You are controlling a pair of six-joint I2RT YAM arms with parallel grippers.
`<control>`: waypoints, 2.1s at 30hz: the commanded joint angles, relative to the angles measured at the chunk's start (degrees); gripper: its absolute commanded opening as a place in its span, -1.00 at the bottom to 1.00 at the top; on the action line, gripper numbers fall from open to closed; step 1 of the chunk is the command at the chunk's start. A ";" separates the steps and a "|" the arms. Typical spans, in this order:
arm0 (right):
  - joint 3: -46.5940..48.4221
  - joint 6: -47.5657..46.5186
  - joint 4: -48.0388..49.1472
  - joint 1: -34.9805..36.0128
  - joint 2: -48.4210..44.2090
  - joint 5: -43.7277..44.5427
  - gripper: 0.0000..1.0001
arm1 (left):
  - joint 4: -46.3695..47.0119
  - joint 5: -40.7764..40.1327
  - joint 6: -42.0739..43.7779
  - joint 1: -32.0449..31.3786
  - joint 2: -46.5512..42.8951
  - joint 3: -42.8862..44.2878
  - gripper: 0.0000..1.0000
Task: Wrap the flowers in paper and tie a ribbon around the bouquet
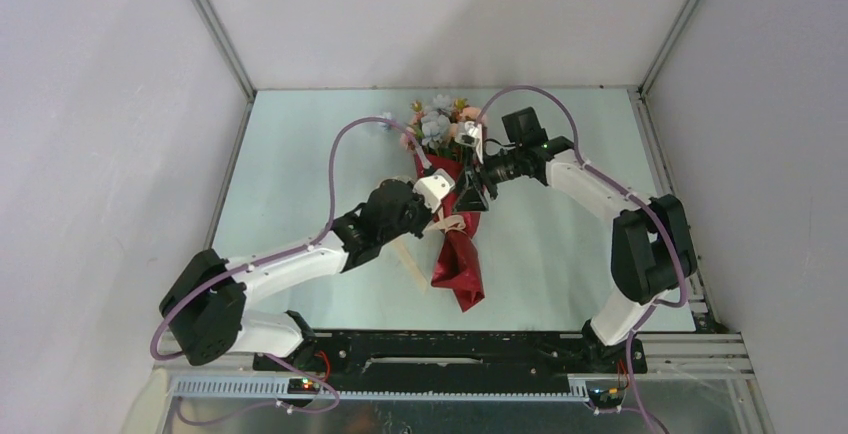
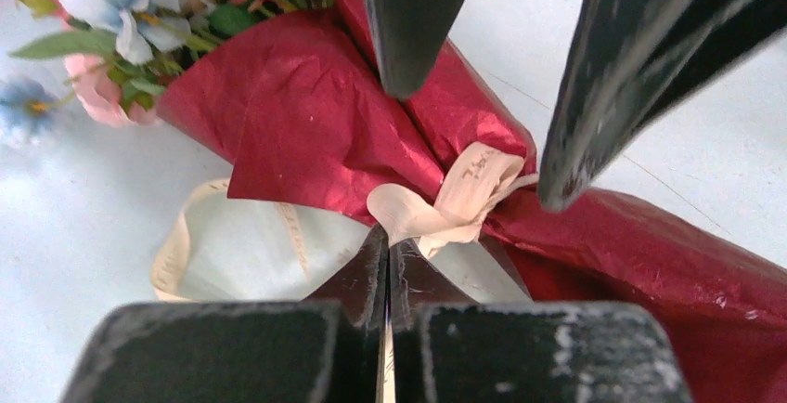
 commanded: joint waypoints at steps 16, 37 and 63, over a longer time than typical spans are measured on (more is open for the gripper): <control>0.22 -4.01 6.68 2.93 5.67 -5.19 0.32 | -5.38 5.66 7.90 -1.77 4.99 8.16 -1.00; -3.38 -2.37 8.96 4.76 2.72 -1.27 -1.00 | -2.71 6.07 1.07 -1.85 -0.44 3.23 -0.62; -8.39 -5.80 6.67 5.10 -2.69 5.16 -1.00 | -25.14 0.35 -42.99 29.47 25.89 20.84 0.68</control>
